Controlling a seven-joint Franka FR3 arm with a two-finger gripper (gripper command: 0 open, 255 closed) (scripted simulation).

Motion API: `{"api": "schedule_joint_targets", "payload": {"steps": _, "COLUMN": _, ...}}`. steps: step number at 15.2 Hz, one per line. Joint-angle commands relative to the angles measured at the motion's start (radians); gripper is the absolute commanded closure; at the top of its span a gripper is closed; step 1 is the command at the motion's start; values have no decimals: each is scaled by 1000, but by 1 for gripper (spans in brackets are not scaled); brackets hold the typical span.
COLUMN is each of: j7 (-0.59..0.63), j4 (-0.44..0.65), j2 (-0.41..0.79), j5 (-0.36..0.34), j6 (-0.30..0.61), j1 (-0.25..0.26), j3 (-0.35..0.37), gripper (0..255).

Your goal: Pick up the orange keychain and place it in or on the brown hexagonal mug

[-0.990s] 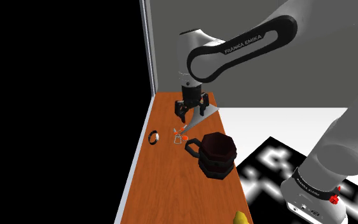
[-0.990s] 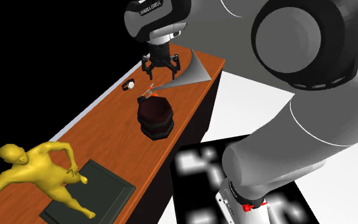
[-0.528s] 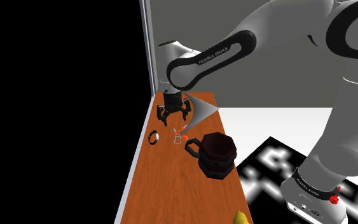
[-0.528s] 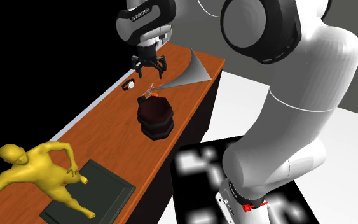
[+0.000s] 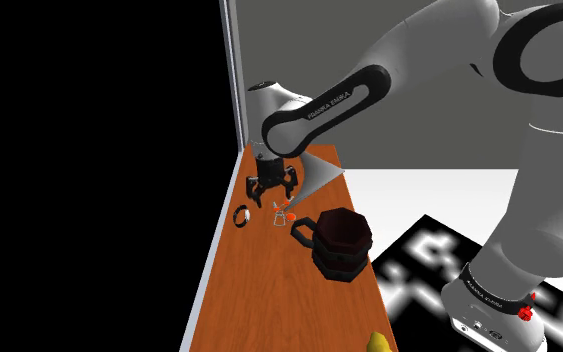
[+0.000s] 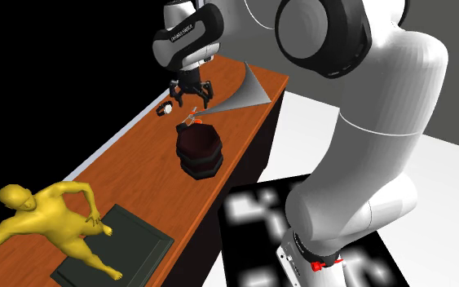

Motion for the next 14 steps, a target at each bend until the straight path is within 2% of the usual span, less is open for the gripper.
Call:
{"api": "schedule_joint_targets", "payload": {"steps": 1, "j7": 2, "j4": -3, "j2": 7, "j5": -4, "j6": 10, "j1": 1, "j3": -1, "gripper": 0}}
{"api": "schedule_joint_targets", "payload": {"steps": 7, "j7": 2, "j4": -3, "j2": 7, "j5": -4, "j6": 10, "j1": 1, "j3": -1, "gripper": 0}}
{"api": "schedule_joint_targets", "payload": {"steps": 8, "j7": 2, "j4": -3, "j2": 7, "j5": -4, "j6": 10, "j1": 1, "j3": -1, "gripper": 255}}
{"api": "schedule_joint_targets", "payload": {"steps": 14, "j7": 6, "j4": 4, "j2": 11, "j5": -5, "j6": 6, "j1": 4, "j3": -1, "gripper": 255}}
